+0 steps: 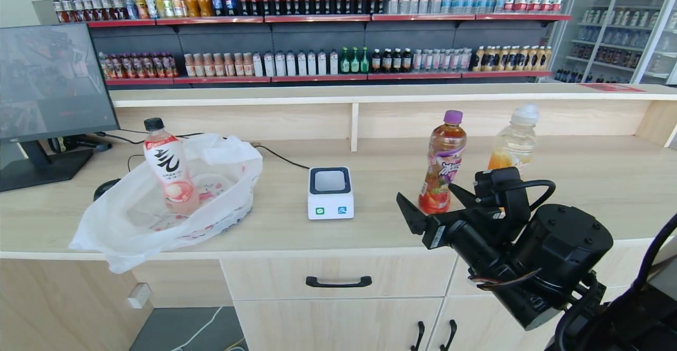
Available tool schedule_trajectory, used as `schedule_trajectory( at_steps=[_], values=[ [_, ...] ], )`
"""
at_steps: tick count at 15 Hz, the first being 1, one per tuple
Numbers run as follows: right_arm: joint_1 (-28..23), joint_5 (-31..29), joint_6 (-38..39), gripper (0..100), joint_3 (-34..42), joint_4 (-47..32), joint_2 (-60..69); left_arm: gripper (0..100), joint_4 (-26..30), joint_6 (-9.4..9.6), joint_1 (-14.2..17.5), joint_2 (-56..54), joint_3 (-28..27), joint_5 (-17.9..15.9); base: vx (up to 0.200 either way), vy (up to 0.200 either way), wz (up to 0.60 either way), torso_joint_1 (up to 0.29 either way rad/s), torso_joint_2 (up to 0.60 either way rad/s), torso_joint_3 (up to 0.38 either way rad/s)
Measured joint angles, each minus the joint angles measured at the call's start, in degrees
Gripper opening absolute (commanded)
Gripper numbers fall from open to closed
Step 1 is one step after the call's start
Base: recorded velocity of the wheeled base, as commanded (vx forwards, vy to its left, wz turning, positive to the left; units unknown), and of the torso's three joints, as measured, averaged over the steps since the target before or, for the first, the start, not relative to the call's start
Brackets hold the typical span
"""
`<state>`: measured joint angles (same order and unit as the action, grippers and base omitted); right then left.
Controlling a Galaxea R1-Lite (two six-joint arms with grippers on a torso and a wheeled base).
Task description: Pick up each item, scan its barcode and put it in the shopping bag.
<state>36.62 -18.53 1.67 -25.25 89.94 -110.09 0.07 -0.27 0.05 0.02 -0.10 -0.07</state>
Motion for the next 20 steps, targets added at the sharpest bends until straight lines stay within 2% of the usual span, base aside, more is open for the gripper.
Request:
schedule_trajectory(
  at_steps=[12,20],
  values=[
    [-2.1,0.0,-1.5,100,-1.0,0.0,0.0,100,0.0,0.13,0.0,0.0,0.0,0.0,0.0,0.0,0.0,0.0,0.0,0.0],
    [-4.0,0.0,-4.3,100,-6.3,0.0,-5.4,100,0.0,0.0,0.0,0.0,0.0,0.0,0.0,0.0,0.0,0.0,0.0,0.0]
  ],
)
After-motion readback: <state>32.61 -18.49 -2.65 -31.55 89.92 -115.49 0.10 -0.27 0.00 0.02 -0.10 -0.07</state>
